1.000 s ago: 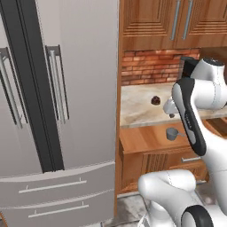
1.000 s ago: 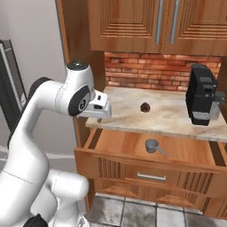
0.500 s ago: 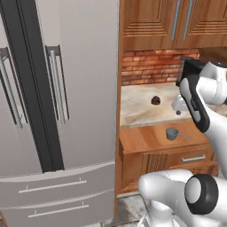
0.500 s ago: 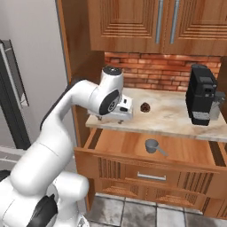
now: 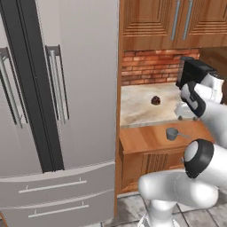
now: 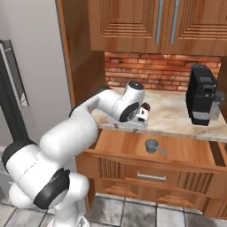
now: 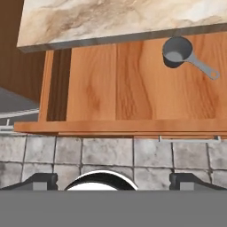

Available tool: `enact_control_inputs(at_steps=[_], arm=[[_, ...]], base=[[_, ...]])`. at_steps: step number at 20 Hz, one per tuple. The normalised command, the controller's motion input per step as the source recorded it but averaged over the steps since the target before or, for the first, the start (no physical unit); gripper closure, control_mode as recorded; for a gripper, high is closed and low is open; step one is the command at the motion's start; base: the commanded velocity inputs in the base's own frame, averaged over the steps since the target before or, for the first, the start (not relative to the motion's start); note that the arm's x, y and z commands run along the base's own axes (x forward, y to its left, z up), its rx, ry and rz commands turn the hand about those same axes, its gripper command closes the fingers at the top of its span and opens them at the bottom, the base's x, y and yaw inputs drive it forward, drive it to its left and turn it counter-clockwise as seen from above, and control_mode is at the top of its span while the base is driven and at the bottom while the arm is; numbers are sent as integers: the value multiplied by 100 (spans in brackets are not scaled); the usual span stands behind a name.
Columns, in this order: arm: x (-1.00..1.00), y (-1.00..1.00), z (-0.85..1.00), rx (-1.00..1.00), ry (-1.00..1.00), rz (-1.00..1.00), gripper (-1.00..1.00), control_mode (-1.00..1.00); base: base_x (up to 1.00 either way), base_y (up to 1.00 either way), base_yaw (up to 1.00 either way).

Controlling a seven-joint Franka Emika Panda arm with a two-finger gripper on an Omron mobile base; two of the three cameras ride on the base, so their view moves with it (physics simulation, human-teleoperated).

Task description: Pick the measuring cup from the drawer and place it on the counter.

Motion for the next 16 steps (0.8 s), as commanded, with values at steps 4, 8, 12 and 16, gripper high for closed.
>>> enact_control_inputs(at_steps=[4, 8, 12, 16], arm=[[0, -45, -81, 1, 0, 0, -100, -100], [0, -49, -82, 1, -3, 0, -100, -100], [7, -45, -73, 0, -7, 0, -100, -100], [45, -30, -41, 0, -7, 0, -100, -100]], base=[[0, 0, 0], [0, 0, 0], [0, 0, 0], [0, 0, 0]])
